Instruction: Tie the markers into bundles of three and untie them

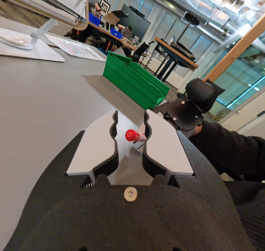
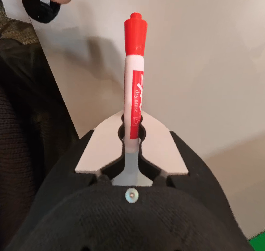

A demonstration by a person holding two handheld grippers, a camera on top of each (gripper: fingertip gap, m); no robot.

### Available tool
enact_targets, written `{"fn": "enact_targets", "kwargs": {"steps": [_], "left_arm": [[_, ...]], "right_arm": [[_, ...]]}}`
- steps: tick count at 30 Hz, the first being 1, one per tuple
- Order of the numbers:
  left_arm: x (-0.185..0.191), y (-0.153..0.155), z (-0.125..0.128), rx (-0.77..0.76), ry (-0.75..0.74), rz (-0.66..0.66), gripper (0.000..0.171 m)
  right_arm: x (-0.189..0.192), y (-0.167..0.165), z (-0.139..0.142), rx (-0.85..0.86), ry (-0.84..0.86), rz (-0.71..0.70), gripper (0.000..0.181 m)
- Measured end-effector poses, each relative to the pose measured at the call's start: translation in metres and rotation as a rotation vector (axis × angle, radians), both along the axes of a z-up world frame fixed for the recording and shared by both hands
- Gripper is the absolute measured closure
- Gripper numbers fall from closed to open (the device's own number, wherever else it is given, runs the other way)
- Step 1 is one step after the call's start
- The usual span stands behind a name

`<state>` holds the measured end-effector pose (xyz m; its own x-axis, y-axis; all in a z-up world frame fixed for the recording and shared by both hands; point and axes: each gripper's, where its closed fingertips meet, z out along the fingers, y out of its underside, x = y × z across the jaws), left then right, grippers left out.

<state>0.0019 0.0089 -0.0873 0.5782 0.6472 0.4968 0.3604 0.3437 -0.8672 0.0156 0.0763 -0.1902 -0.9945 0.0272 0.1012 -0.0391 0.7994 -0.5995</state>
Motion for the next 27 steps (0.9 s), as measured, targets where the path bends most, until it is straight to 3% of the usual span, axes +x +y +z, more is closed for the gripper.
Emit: {"fn": "enact_targets", "kwargs": {"steps": [3, 6, 13, 15, 17, 21, 24, 27], "left_arm": [[0.004, -0.012, 0.004, -0.074, 0.027, 0.035, 0.132], [0.007, -0.049, 0.021, -0.061, 0.082, 0.151, 0.127], [0.046, -0.214, 0.084, 0.035, 0.068, 0.551, 0.117], [0.065, -0.259, 0.079, -0.012, 0.005, 0.658, 0.118], [0.08, -0.293, 0.056, -0.12, -0.099, 0.73, 0.12], [0.098, -0.332, 0.001, -0.379, -0.326, 0.782, 0.123], [0.105, -0.361, -0.002, -0.479, -0.35, 0.899, 0.126], [0.101, -0.366, 0.002, -0.387, -0.347, 0.878, 0.125]], "right_arm": [[-0.004, -0.005, 0.0, -0.005, 0.031, 0.018, 0.166], [-0.004, -0.014, 0.0, -0.023, 0.009, 0.036, 0.166], [0.0, -0.034, 0.006, -0.08, -0.032, 0.081, 0.166], [0.004, -0.036, 0.004, -0.08, -0.046, 0.095, 0.166], [0.007, -0.037, 0.002, -0.073, -0.049, 0.108, 0.166], [0.01, -0.036, 0.0, -0.062, -0.039, 0.116, 0.166], [0.009, -0.033, 0.0, -0.063, -0.035, 0.103, 0.166], [0.008, -0.027, -0.001, -0.062, -0.037, 0.078, 0.166]]}}
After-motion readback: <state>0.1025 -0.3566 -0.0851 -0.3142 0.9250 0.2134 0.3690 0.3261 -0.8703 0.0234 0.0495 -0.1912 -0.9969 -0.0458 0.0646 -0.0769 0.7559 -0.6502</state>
